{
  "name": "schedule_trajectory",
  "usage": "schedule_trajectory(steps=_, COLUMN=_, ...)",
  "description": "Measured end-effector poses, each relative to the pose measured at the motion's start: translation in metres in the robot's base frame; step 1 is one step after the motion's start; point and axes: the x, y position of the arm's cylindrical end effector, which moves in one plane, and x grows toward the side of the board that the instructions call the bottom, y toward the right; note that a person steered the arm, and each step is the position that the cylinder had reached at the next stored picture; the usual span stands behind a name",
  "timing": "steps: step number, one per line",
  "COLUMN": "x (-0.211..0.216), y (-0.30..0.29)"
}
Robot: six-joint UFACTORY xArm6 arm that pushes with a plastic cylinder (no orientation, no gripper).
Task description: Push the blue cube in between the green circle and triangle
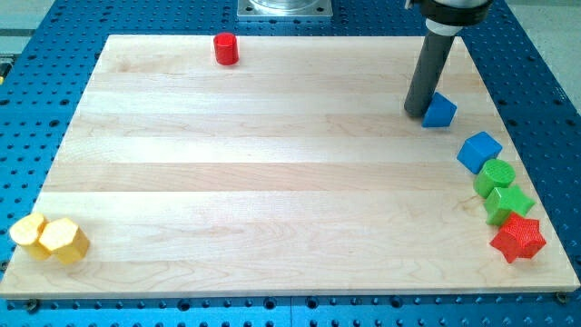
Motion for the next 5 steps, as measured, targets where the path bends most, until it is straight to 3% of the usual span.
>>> schedule_trajectory(steps=2, x=0.036, y=0.038)
schedule_trajectory(steps=3, x=0.029, y=0.035)
schedule_trajectory(steps=4, x=-0.009, y=0.009)
schedule_trajectory(steps=5, x=-0.012, y=-0.022)
